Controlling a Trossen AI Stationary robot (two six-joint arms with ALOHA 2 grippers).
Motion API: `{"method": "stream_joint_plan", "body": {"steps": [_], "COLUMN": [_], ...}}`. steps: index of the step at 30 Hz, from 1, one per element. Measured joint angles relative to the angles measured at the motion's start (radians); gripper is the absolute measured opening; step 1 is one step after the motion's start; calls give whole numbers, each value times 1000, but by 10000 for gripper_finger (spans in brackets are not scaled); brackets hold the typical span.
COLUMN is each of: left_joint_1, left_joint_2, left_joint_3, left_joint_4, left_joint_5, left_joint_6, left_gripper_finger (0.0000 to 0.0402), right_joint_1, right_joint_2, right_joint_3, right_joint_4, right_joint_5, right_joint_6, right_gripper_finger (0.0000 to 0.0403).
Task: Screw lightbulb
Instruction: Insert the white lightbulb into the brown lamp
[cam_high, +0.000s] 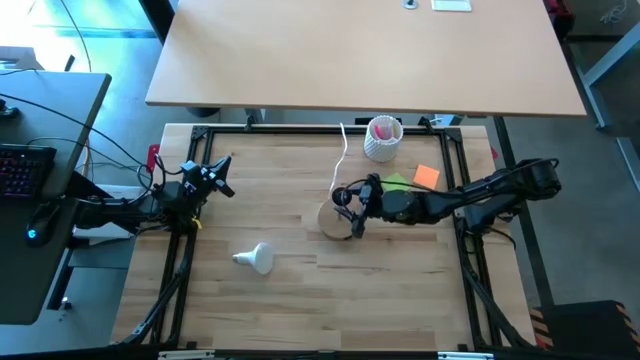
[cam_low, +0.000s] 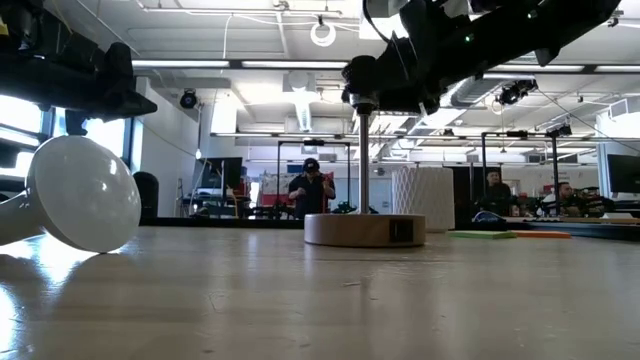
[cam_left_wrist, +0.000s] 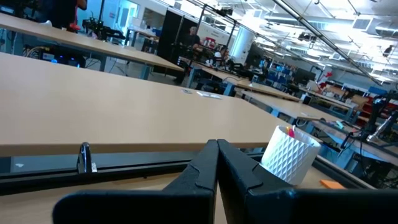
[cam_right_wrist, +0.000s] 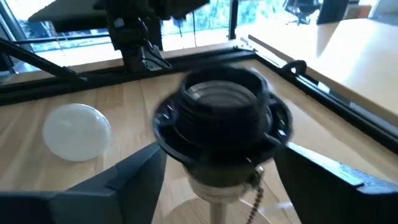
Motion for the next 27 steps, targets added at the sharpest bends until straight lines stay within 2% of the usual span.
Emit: {"method": "stream_joint_plan", "body": {"steps": [4,18,22,27], "left_joint_1": [0,0,0,0], "left_joint_2": [0,0,0,0], "left_joint_3": [0,0,0,0], "left_joint_4": [0,0,0,0], "left_joint_5": [0,0,0,0], "left_joint_6": [0,0,0,0], "left_gripper_finger": [1,1,1,1], "right_joint_1": [3,13,35,73], "right_joint_2": [-2,-4,-3,36], "right_joint_3": [0,11,128,356], "right_joint_4": [45,333,255,-23], "right_joint_5": [1,5,15,11], "right_joint_6": [-92,-325,-412,-466], "right_gripper_finger": [308,309,309,309]}}
